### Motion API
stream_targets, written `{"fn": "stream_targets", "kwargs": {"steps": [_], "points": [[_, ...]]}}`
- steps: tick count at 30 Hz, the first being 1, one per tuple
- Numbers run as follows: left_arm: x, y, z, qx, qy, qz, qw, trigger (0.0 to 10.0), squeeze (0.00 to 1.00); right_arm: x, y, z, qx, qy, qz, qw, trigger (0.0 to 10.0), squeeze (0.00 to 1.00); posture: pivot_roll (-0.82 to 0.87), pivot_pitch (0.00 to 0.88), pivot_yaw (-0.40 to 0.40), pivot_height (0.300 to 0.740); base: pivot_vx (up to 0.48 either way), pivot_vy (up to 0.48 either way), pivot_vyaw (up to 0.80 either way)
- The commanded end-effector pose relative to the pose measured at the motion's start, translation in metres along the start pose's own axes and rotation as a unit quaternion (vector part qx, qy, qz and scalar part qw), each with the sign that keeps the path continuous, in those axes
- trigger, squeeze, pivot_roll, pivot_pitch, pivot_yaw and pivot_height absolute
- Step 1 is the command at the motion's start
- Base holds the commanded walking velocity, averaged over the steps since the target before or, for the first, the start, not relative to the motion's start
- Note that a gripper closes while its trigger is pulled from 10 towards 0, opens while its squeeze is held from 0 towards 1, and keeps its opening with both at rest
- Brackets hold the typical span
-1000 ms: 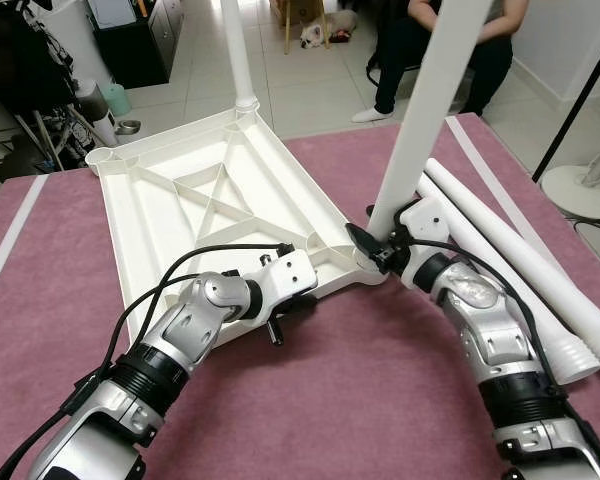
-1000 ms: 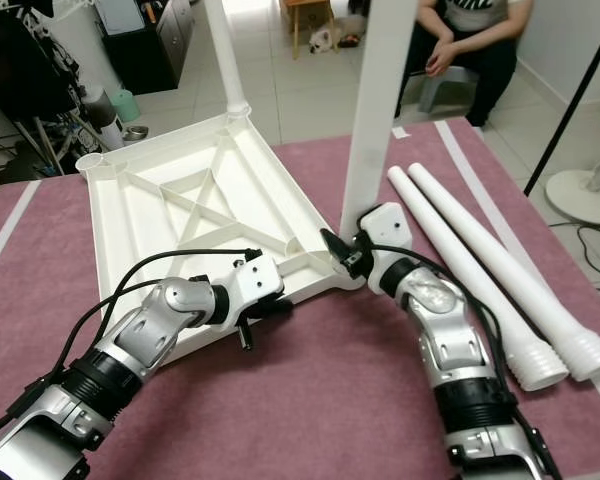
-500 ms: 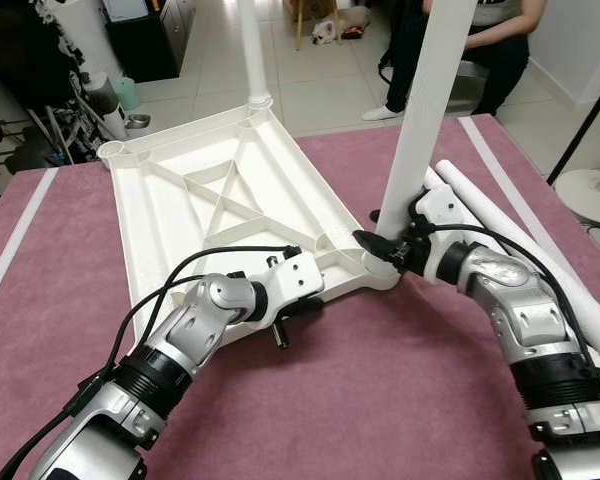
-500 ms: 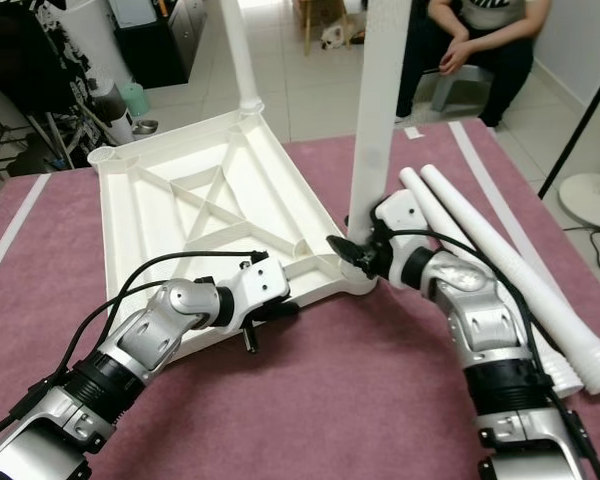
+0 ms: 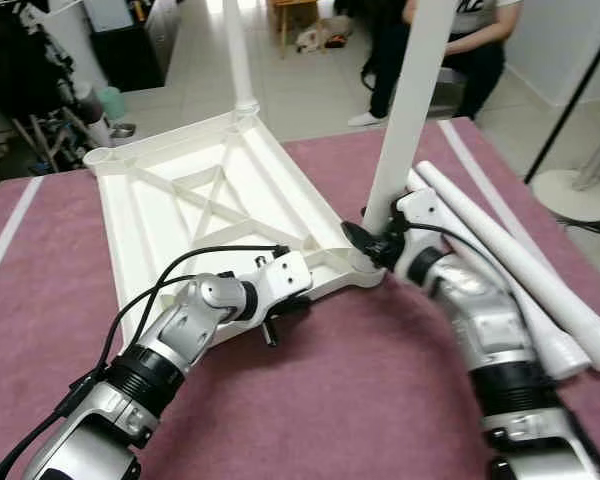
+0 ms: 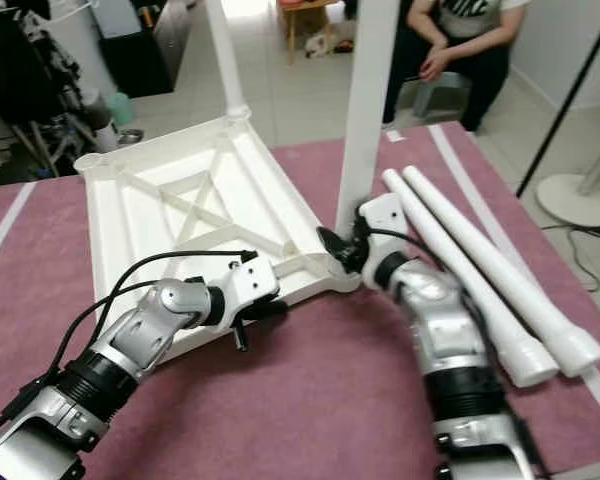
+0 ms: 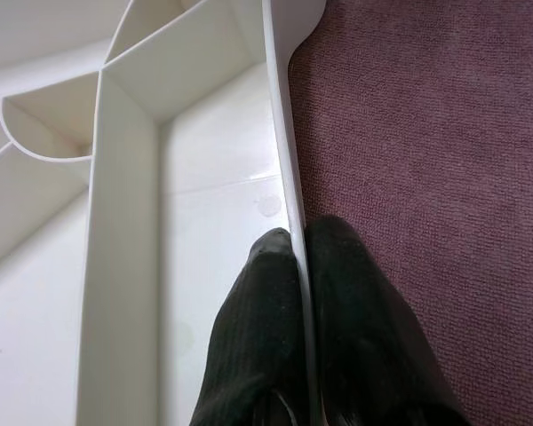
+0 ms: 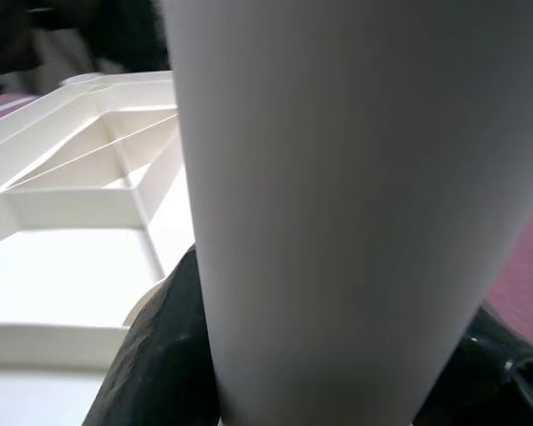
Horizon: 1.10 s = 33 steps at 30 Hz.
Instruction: Building children table
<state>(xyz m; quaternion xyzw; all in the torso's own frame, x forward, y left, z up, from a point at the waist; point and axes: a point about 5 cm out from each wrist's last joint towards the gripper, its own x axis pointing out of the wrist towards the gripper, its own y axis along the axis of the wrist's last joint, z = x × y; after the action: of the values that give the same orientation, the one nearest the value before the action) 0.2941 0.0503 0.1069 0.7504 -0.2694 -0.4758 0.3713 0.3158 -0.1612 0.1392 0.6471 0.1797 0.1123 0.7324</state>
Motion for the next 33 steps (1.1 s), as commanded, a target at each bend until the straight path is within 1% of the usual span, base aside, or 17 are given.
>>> {"fn": "stream_targets", "kwargs": {"steps": [1, 5, 7, 8, 10, 11, 12, 13, 15, 16, 17, 18, 19, 21, 27, 30, 33], "points": [[-0.006, -0.001, -0.008, 0.018, 0.041, -0.009, 0.999, 10.0, 0.0, -0.018, -0.074, 0.004, 0.037, -0.066, -0.167, 0.983, 10.0, 0.0, -0.09, 0.0, 0.175, 0.74, 0.0, 0.0, 0.0], [-0.006, -0.001, -0.009, 0.018, 0.042, -0.009, 0.999, 10.0, 0.0, -0.017, -0.077, 0.005, 0.045, -0.098, -0.17, 0.98, 10.0, 0.0, -0.09, 0.0, 0.179, 0.74, 0.0, 0.0, 0.0], [-0.006, -0.001, -0.009, 0.018, 0.042, -0.009, 0.999, 10.0, 0.0, -0.017, -0.077, 0.005, 0.045, -0.098, -0.17, 0.98, 10.0, 0.0, -0.09, 0.0, 0.179, 0.74, 0.0, 0.0, 0.0], [-0.006, -0.001, -0.009, 0.018, 0.042, -0.009, 0.999, 10.0, 0.0, -0.014, -0.077, 0.003, 0.038, -0.126, -0.172, 0.976, 10.0, 0.0, -0.09, 0.0, 0.179, 0.74, 0.0, 0.0, 0.0], [-0.006, -0.001, -0.009, 0.018, 0.042, -0.009, 0.999, 10.0, 0.0, -0.014, -0.077, 0.003, 0.038, -0.126, -0.172, 0.976, 10.0, 0.0, -0.09, 0.0, 0.179, 0.74, 0.0, 0.0, 0.0], [-0.006, -0.001, -0.009, 0.018, 0.042, -0.009, 0.999, 10.0, 0.0, -0.012, -0.077, 0.002, 0.02, -0.157, -0.174, 0.972, 10.0, 0.0, -0.09, 0.0, 0.173, 0.74, 0.0, 0.0, 0.0], [-0.006, -0.001, -0.009, 0.018, 0.042, -0.009, 0.999, 10.0, 0.0, -0.012, -0.077, 0.002, 0.02, -0.157, -0.174, 0.972, 10.0, 0.0, -0.09, 0.0, 0.173, 0.74, 0.0, 0.0, 0.0], [-0.005, -0.001, -0.009, 0.017, 0.042, -0.009, 0.999, 10.0, 0.0, -0.01, -0.077, -0.001, 0.008, -0.184, -0.176, 0.967, 10.0, 0.0, -0.09, 0.0, 0.17, 0.74, 0.0, 0.0, 0.0], [-0.005, -0.001, -0.009, 0.017, 0.042, -0.009, 0.999, 10.0, 0.0, -0.01, -0.077, -0.001, 0.008, -0.184, -0.176, 0.967, 10.0, 0.0, -0.09, 0.0, 0.17, 0.74, 0.0, 0.0, 0.0], [-0.005, 0.0, -0.008, 0.016, 0.043, -0.008, 0.999, 10.0, 0.0, -0.008, -0.078, -0.008, -0.002, -0.21, -0.175, 0.962, 10.0, 0.0, -0.09, 0.0, 0.166, 0.74, 0.0, 0.0, 0.0], [-0.005, 0.0, -0.008, 0.016, 0.043, -0.008, 0.999, 10.0, 0.0, -0.008, -0.078, -0.008, -0.002, -0.21, -0.175, 0.962, 10.0, 0.0, -0.09, 0.0, 0.166, 0.74, 0.0, 0.0, 0.0], [-0.005, 0.001, -0.008, 0.016, 0.045, -0.005, 0.999, 10.0, 0.0, -0.007, -0.078, -0.015, -0.015, -0.225, -0.169, 0.959, 10.0, 0.0, -0.09, 0.0, 0.166, 0.74, 0.0, 0.0, 0.0], [-0.005, 0.001, -0.008, 0.016, 0.045, -0.005, 0.999, 10.0, 0.0, -0.007, -0.078, -0.015, -0.015, -0.225, -0.169, 0.959, 10.0, 0.0, -0.09, 0.0, 0.166, 0.74, 0.0, 0.0, 0.0], [-0.004, 0.004, -0.008, 0.02, 0.048, 0.003, 0.999, 10.0, 0.0, -0.004, -0.075, -0.024, -0.034, -0.24, -0.153, 0.958, 10.0, 0.0, -0.09, 0.0, 0.164, 0.74, 0.0, 0.0, 0.0], [-0.004, 0.008, -0.008, 0.023, 0.05, 0.013, 0.998, 10.0, 0.0, -0.002, -0.065, -0.031, -0.054, -0.226, -0.114, 0.966, 10.0, 0.0, -0.09, 0.0, 0.16, 0.74, 0.0, 0.0, 0.0], [-0.004, 0.01, -0.008, 0.024, 0.052, 0.018, 0.998, 10.0, 0.0, -0.008, -0.064, -0.035, -0.08, -0.215, -0.087, 0.97, 10.0, 0.0, -0.09, 0.0, 0.156, 0.74, 0.0, 0.0, 0.0], [-0.004, 0.011, -0.008, 0.024, 0.053, 0.019, 0.998, 10.0, 0.0, -0.013, -0.065, -0.035, -0.085, -0.214, -0.077, 0.97, 10.0, 0.0, -0.09, 0.0, 0.156, 0.74, 0.0, 0.0, 0.0]]}}
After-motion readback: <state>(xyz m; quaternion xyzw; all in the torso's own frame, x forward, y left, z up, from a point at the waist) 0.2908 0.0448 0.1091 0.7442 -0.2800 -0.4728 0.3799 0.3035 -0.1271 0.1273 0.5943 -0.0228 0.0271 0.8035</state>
